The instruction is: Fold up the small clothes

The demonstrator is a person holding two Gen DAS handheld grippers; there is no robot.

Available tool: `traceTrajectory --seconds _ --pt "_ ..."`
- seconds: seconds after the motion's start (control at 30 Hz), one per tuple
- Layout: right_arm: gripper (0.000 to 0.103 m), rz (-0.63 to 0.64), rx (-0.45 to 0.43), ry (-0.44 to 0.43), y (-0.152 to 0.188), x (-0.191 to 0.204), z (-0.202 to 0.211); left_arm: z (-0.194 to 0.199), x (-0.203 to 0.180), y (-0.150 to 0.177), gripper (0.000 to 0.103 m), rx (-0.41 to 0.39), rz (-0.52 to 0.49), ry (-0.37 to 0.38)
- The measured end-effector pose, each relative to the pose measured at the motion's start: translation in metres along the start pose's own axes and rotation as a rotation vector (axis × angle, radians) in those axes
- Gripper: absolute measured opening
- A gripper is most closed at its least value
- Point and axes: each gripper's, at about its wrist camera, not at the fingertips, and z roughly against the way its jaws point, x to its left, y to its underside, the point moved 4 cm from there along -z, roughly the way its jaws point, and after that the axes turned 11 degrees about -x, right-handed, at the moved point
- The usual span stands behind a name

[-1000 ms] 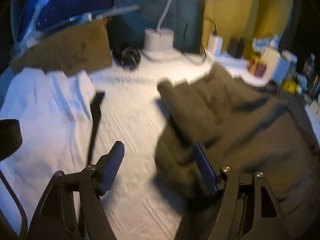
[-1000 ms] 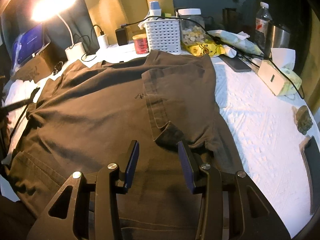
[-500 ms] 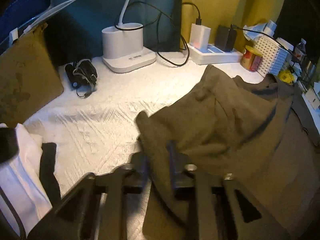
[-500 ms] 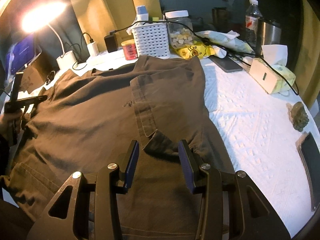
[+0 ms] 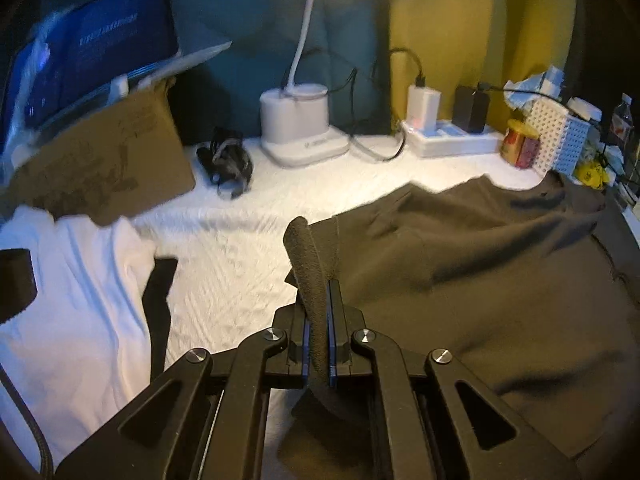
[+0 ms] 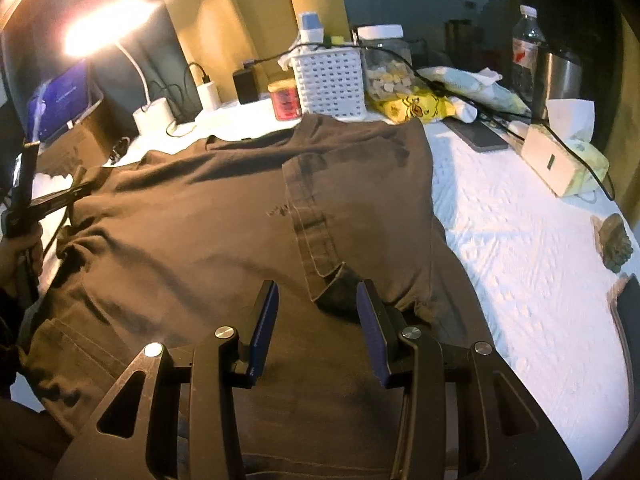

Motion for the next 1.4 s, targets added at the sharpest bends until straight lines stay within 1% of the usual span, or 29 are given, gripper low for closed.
traceTrajectory --seconds 0.1,0.27,0.37,0.43,0.47,0.5,0.53,0.57,0.6,0.63,0.7,0.77,0.87,0.93,0.97,1.03,1.1,1.2,1.3,1.33,1.37,1.4 --pt "0.043 -0.017 -0.014 -0.002 0.002 -0.003 0.005 0.004 -0.018 -0.015 0.005 -0.024 -0.012 0.043" --pt "0.043 -0.043 -0.025 0.007 0.009 -0.014 0.014 0.009 -0.062 -0.036 0.005 -0.047 -0.072 0.140" --pt "0.043 -0.058 -0.027 0.020 0.015 -0.023 0.018 0.006 -0.093 -0.040 0.005 -0.030 -0.107 0.201" --pt "0.043 -0.068 -0.027 0.026 0.018 -0.028 0.021 0.001 -0.114 -0.037 0.006 -0.005 -0.128 0.238" --pt "0.043 -0.072 -0.028 0.028 0.019 -0.030 0.022 -0.003 -0.124 -0.034 0.006 0.016 -0.133 0.257" --pt "0.043 -0.077 -0.030 0.031 0.020 -0.032 0.024 -0.009 -0.133 -0.030 0.007 0.046 -0.118 0.293" --pt "0.043 -0.080 -0.032 0.032 0.020 -0.033 0.026 -0.013 -0.139 -0.025 0.013 0.079 -0.086 0.334" --pt "0.043 -0.082 -0.035 0.033 0.020 -0.034 0.028 -0.020 -0.144 -0.020 0.020 0.131 -0.044 0.374" --pt "0.043 -0.084 -0.038 0.035 0.021 -0.035 0.029 -0.021 -0.148 -0.017 0.037 0.153 -0.024 0.392" --pt "0.043 -0.085 -0.041 0.037 0.021 -0.035 0.031 -0.019 -0.150 -0.014 0.052 0.162 -0.005 0.415" --pt "0.043 -0.089 -0.044 0.041 0.021 -0.037 0.033 -0.006 -0.151 -0.015 0.062 0.153 0.014 0.464" --pt "0.043 -0.095 -0.044 0.045 0.022 -0.039 0.034 0.009 -0.150 -0.015 0.062 0.143 0.008 0.483" --pt "0.043 -0.099 -0.041 0.042 0.024 -0.039 0.032 0.032 -0.129 -0.011 0.062 0.123 -0.013 0.458" --pt "0.043 -0.093 -0.038 0.035 0.024 -0.035 0.030 0.041 -0.108 -0.005 0.062 0.115 -0.025 0.411" --pt "0.043 -0.088 -0.036 0.029 0.024 -0.032 0.028 0.045 -0.095 0.000 0.062 0.115 -0.032 0.374" --pt "0.043 -0.077 -0.032 0.018 0.023 -0.026 0.025 0.044 -0.077 0.008 0.062 0.125 -0.026 0.332" --pt "0.043 -0.065 -0.028 0.007 0.022 -0.018 0.022 0.041 -0.060 0.021 0.062 0.153 0.003 0.320" --pt "0.043 -0.048 -0.024 -0.007 0.020 -0.008 0.019 0.035 -0.048 0.034 0.062 0.184 0.034 0.297" --pt "0.043 -0.036 -0.022 -0.013 0.019 0.000 0.019 0.030 -0.042 0.043 0.062 0.181 0.048 0.287" --pt "0.043 -0.034 -0.021 -0.012 0.019 0.001 0.019 0.030 -0.040 0.044 0.062 0.184 0.061 0.287" --pt "0.043 -0.033 -0.021 -0.011 0.020 0.002 0.020 0.028 -0.038 0.045 0.062 0.187 0.089 0.303" --pt "0.043 -0.033 -0.021 -0.010 0.019 0.002 0.021 0.024 -0.035 0.046 0.062 0.194 0.133 0.339"
